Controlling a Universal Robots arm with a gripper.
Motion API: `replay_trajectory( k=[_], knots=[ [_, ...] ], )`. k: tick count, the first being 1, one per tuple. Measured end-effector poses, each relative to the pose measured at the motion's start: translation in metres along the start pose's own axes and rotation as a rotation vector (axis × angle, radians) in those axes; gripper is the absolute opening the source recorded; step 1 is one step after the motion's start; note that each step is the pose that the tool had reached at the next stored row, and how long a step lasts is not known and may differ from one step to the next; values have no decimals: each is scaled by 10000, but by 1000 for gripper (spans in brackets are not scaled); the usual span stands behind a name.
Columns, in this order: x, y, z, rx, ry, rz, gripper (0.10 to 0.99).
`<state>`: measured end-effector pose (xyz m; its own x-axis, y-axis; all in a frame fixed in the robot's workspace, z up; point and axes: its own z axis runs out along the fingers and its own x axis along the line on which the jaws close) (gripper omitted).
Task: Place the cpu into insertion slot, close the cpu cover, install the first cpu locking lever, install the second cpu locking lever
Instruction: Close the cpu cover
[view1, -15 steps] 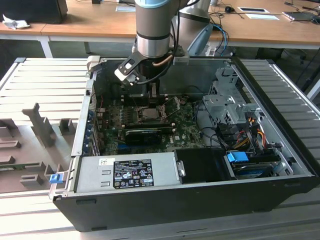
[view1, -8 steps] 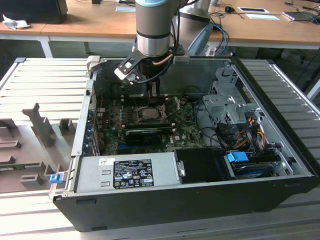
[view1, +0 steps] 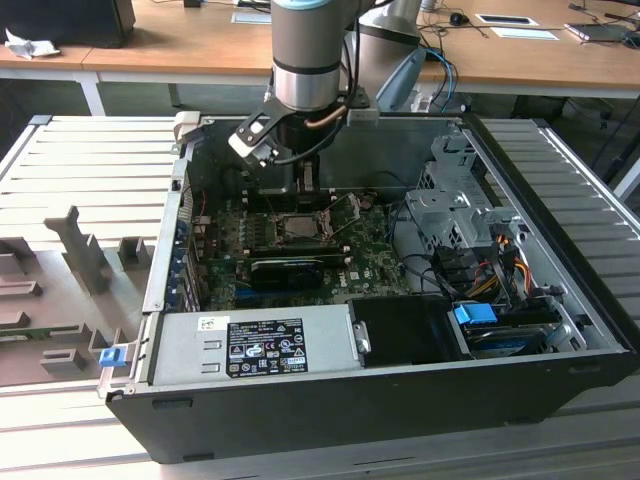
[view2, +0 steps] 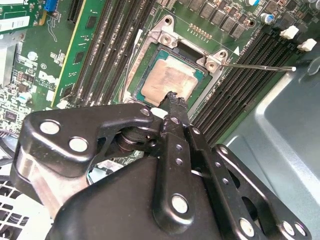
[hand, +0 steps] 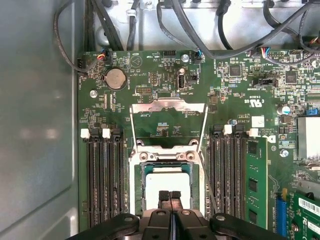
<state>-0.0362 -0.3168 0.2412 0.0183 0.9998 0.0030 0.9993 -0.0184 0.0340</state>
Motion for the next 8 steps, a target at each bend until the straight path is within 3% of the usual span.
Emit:
replay_trajectory(
  k=[8],
  knots=[
    [0,2,-44,-1,1,0,106]
  ],
)
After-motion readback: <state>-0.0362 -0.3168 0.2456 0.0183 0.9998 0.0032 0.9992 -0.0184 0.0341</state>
